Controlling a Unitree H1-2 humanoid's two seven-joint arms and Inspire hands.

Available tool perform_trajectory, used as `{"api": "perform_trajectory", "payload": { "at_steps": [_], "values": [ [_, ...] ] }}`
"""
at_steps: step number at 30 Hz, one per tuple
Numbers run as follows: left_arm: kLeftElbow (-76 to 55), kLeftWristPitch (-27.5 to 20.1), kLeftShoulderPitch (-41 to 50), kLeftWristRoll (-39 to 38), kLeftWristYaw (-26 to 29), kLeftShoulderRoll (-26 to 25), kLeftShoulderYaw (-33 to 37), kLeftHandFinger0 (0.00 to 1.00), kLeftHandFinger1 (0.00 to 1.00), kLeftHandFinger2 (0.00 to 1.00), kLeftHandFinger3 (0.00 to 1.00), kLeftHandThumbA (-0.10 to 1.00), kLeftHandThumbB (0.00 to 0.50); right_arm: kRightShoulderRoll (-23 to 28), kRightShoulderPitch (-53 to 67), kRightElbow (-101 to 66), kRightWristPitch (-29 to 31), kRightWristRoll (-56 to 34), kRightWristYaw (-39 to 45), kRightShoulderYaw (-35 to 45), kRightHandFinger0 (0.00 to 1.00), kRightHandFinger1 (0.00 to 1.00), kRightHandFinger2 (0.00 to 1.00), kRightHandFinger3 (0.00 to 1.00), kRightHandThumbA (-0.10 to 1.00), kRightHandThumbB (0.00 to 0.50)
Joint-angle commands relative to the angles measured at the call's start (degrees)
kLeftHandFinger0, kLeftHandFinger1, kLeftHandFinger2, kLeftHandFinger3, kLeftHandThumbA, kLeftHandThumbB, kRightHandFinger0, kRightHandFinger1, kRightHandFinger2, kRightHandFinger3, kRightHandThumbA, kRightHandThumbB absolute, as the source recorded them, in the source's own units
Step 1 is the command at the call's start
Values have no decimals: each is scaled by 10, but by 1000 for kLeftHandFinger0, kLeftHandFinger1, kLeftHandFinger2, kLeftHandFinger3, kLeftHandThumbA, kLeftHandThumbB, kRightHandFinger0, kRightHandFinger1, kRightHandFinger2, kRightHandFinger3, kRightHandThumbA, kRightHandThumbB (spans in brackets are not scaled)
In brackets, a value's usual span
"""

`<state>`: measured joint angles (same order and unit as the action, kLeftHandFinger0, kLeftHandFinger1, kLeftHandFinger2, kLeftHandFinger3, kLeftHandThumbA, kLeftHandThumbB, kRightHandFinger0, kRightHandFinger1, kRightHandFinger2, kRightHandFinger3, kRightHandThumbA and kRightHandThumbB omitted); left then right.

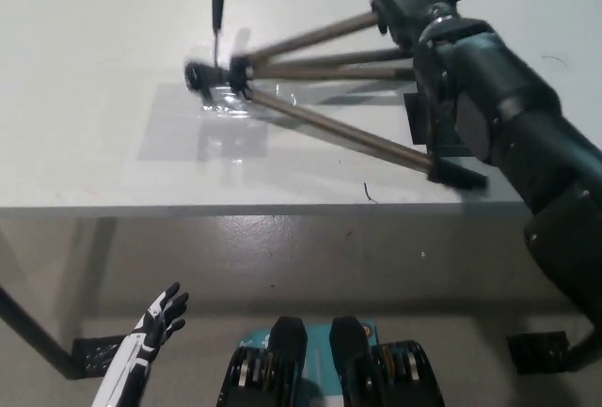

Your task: A tripod lies near the right hand side of the table and the robot grab a leg of the tripod using its right hand and put it up right.

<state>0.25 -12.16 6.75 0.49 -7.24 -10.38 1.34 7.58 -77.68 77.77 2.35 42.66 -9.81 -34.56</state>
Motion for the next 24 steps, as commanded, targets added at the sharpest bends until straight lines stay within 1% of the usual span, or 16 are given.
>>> {"api": "perform_trajectory", "payload": {
  "at_steps": [1,2,4,6,8,11,14,15,16,18,19,20,21,22,23,24],
  "values": [
    [-16,-19,-9,4,-18,-13,11,1000,1000,1000,1000,1000,298,14,-94,-43,91,-214,-161,226,0,242,656,633,-100,87],
    [-15,-21,-8,9,-16,-13,12,1000,1000,1000,1000,1000,287,15,-102,-49,86,-228,-156,253,0,231,653,682,-100,99],
    [-14,-24,-6,8,-17,-14,12,1000,1000,1000,1000,1000,284,15,-105,-54,87,-229,-157,282,0,194,633,675,-100,108],
    [-10,-30,-7,9,-18,-15,13,1000,1000,1000,1000,1000,300,16,-109,-58,85,-229,-164,305,0,155,604,656,-100,117],
    [-12,-30,-2,8,-21,-18,13,1000,1000,1000,1000,1000,311,18,-103,-57,94,-220,-169,324,0,145,624,686,-100,100],
    [-13,-26,0,9,-21,-18,14,1000,1000,1000,1000,1000,323,19,-100,-59,93,-212,-169,345,0,102,578,619,-100,98],
    [-9,-29,2,8,-20,-17,16,1000,1000,1000,1000,1000,339,16,-93,-62,88,-219,-171,378,0,113,592,606,-100,93],
    [-10,-26,2,8,-21,-18,17,1000,1000,1000,1000,1000,346,15,-91,-62,89,-220,-175,385,0,106,580,584,-100,97],
    [-12,-21,3,6,-21,-17,18,1000,1000,1000,1000,1000,354,13,-86,-63,94,-232,-179,403,0,80,546,529,-100,105],
    [-10,-24,3,7,-20,-14,19,1000,1000,1000,1000,1000,358,10,-81,-59,99,-237,-185,418,0,62,530,477,-100,96],
    [-11,-24,4,5,-20,-14,19,1000,1000,1000,1000,1000,357,8,-76,-54,105,-241,-183,424,0,64,530,457,-100,99],
    [-10,-25,6,3,-21,-14,18,1000,1000,1000,1000,1000,356,5,-73,-51,108,-239,-184,425,0,70,548,485,-100,102],
    [-9,-29,7,3,-20,-14,18,1000,1000,1000,1000,1000,352,1,-65,-48,118,-240,-187,428,0,55,517,451,-100,120],
    [-11,-29,8,6,-18,-14,18,1000,1000,1000,1000,1000,344,-3,-60,-47,123,-244,-189,432,0,12,432,367,-100,126],
    [-11,-29,9,5,-19,-13,18,1000,1000,1000,1000,1000,343,-6,-56,-45,125,-246,-192,433,0,0,384,299,-100,129],
    [-11,-29,9,5,-19,-12,18,1000,1000,1000,1000,1000,341,-11,-52,-43,125,-253,-193,439,0,0,348,275,-100,122]
  ]
}}
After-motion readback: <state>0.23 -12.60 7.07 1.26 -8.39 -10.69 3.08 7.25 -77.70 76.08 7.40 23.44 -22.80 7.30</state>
